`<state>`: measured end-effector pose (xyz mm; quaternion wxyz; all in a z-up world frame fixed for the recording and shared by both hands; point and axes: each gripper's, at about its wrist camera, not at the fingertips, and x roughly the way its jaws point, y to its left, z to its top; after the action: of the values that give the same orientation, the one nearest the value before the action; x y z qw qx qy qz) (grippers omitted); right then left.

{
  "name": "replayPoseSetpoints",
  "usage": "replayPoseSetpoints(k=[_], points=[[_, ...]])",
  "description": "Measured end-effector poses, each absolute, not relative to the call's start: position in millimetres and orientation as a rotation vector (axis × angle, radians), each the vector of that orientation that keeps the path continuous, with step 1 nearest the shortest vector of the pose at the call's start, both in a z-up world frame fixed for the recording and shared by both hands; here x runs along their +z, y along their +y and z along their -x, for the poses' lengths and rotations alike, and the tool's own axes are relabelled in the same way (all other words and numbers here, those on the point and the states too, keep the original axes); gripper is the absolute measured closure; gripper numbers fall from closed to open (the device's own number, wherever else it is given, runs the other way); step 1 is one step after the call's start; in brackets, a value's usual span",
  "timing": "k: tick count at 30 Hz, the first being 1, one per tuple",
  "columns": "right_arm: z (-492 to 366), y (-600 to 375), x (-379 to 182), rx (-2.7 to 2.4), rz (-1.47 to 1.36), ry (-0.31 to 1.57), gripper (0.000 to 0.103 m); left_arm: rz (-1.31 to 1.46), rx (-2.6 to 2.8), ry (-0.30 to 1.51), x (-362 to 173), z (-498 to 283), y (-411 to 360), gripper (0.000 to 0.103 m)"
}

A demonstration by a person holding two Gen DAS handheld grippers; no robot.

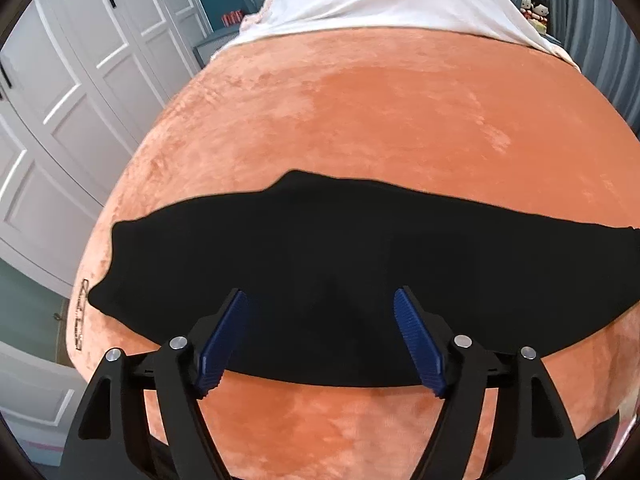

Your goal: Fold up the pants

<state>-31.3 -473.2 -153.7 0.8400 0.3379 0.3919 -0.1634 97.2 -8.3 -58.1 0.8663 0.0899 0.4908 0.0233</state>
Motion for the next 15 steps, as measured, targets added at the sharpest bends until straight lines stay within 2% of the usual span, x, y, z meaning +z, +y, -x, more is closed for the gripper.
replayPoseSetpoints(k=[3,15], points=[[37,-490,-161,-0.371,-0.788,0.817,0.013,-0.221,0.064,1.002,-54,-92,-15,0.024],[48,-551,-183,-0.469,-0.812,0.791,0.014,-0.304,0.042,0.999,-55,-72,-46,0.023]])
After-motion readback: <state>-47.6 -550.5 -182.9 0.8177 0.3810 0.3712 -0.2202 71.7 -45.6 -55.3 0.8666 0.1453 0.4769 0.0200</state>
